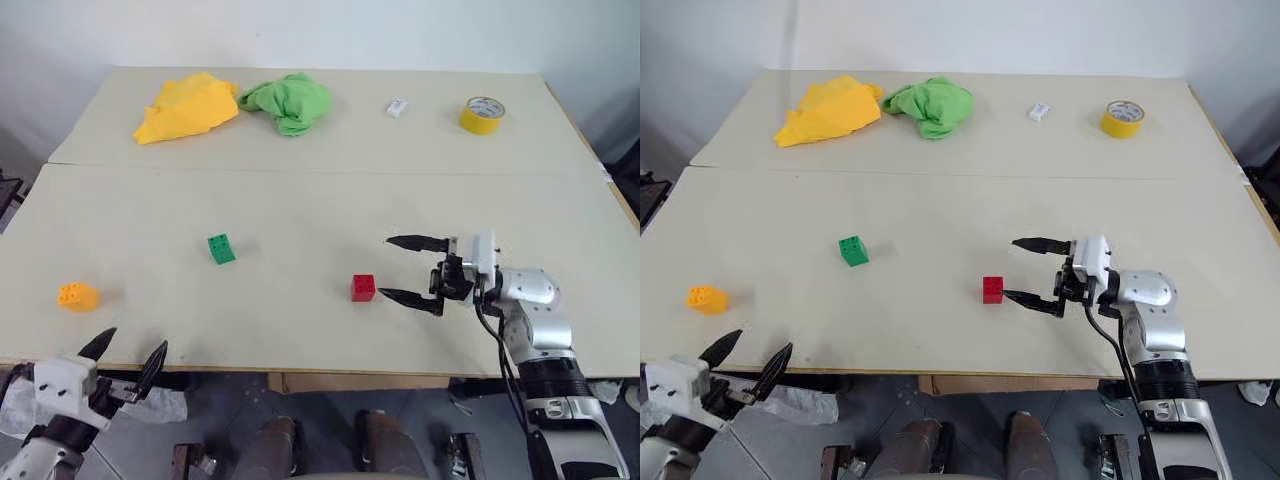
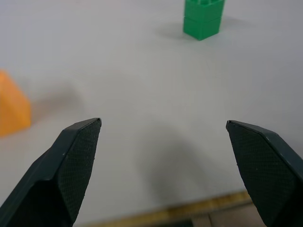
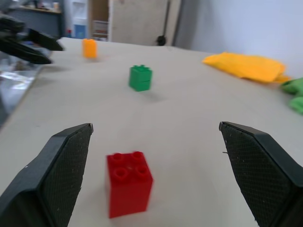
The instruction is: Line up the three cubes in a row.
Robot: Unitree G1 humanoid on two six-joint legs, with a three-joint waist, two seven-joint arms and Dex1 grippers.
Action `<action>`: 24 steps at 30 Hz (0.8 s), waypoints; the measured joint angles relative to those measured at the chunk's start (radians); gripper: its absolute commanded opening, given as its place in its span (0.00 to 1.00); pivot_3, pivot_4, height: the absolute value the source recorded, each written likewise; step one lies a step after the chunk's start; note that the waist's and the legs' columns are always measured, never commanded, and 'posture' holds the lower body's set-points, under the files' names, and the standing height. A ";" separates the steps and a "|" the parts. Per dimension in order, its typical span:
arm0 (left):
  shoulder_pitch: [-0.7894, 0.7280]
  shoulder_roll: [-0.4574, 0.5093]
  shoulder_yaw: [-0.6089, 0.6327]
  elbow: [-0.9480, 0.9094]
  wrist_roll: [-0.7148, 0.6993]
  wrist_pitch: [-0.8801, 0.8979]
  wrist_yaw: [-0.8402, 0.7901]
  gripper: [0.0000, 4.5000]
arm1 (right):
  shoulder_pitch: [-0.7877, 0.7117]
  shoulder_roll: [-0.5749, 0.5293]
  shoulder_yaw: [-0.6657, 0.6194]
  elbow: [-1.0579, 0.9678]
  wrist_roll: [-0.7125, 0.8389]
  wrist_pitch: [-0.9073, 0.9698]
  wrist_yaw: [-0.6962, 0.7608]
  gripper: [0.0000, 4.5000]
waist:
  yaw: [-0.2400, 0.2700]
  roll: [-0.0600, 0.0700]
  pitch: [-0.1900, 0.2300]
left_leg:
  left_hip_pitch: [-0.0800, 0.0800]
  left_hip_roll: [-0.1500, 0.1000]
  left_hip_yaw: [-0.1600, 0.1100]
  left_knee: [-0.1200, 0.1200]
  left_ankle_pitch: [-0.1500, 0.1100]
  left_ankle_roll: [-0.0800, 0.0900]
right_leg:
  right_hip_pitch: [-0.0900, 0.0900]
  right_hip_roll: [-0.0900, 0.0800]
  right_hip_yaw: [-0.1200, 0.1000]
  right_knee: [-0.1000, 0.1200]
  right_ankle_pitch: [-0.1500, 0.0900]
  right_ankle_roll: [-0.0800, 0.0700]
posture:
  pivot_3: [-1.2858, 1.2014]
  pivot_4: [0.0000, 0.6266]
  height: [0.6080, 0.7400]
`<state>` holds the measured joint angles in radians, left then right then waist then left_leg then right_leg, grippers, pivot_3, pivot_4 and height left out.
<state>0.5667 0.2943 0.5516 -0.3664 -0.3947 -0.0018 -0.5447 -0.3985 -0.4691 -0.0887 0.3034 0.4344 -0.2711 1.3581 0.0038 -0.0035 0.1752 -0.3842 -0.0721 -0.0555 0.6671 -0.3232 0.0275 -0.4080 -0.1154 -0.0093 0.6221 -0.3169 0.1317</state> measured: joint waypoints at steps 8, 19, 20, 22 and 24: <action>-0.194 -0.009 -0.179 -0.259 0.037 0.307 0.239 1.00 | 0.027 -0.017 -0.035 -0.024 0.019 0.037 -0.065 1.00 | 0.003 0.000 0.000 | 0.001 0.000 -0.001 0.001 0.001 -0.001 | 0.000 0.000 0.001 0.003 0.000 0.000 | 0.52 0.24 1.00; -0.581 -0.220 -0.421 -0.169 0.295 0.583 0.663 1.00 | 0.060 -0.026 -0.019 -0.176 0.039 0.156 -0.107 1.00 | 0.004 0.000 -0.001 | 0.001 0.000 0.001 0.002 0.001 -0.002 | -0.001 0.003 -0.005 0.006 0.000 0.000 | 0.52 0.24 1.00; -0.587 -0.224 -0.434 -0.160 0.305 0.592 0.670 1.00 | 0.064 -0.027 -0.017 -0.189 0.040 0.165 -0.107 1.00 | 0.006 0.000 -0.001 | 0.001 0.000 0.001 0.002 0.001 -0.002 | -0.002 0.002 -0.005 0.006 0.000 0.000 | 0.52 0.24 1.00; -0.599 -0.259 -0.444 -0.140 0.311 0.603 0.688 1.00 | 0.069 -0.032 -0.015 -0.203 0.040 0.176 -0.110 1.00 | 0.011 0.000 -0.001 | 0.001 -0.001 0.001 0.002 0.001 -0.002 | -0.002 0.002 -0.005 0.006 0.000 0.000 | 0.52 0.24 1.00; -0.607 -0.280 -0.445 -0.114 0.313 0.605 0.699 1.00 | 0.071 -0.034 -0.016 -0.214 0.040 0.188 -0.116 1.00 | 0.016 0.000 -0.001 | 0.001 0.000 0.001 0.002 0.001 -0.002 | -0.002 0.002 -0.005 0.005 0.000 0.000 | 0.52 0.24 1.00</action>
<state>-0.0405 0.0145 0.1064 -0.4807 -0.0814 0.6035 0.1544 -0.3279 -0.5027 -0.1044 0.0895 0.4745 -0.0826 1.2425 0.0200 -0.0032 0.1745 -0.3831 -0.0726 -0.0545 0.6690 -0.3218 0.0255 -0.4097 -0.1132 -0.0147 0.6275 -0.3168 0.1319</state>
